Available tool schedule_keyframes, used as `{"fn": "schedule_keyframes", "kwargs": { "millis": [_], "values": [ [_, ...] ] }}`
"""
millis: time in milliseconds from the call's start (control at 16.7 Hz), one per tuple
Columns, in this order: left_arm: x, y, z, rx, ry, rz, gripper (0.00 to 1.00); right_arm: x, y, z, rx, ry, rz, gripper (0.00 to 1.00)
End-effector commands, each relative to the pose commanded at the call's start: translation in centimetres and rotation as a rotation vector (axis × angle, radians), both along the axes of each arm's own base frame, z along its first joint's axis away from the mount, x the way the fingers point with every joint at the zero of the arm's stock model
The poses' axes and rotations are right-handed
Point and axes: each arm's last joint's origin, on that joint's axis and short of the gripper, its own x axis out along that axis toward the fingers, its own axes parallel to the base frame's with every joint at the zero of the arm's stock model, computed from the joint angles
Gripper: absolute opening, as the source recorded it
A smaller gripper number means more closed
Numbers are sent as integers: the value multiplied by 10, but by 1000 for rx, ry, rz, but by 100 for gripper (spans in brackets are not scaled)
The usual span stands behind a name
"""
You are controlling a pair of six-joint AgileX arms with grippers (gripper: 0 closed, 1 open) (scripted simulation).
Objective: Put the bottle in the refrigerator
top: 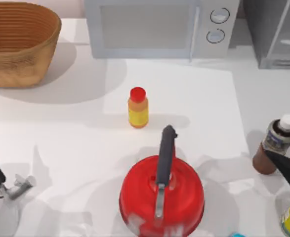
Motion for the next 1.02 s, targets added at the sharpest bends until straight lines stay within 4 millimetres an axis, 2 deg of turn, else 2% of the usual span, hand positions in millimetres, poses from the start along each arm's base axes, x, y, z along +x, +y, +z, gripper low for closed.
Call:
{"fn": "schedule_keyframes", "kwargs": {
  "millis": [300, 600, 1020],
  "values": [
    [0, 0, 0, 0, 0, 0, 100, 10, 17, -10, 1, 1, 1, 100],
    [0, 0, 0, 0, 0, 0, 100, 10, 19, -11, 2, 2, 4, 100],
    [0, 0, 0, 0, 0, 0, 100, 10, 19, -11, 2, 2, 4, 48]
  ]
}}
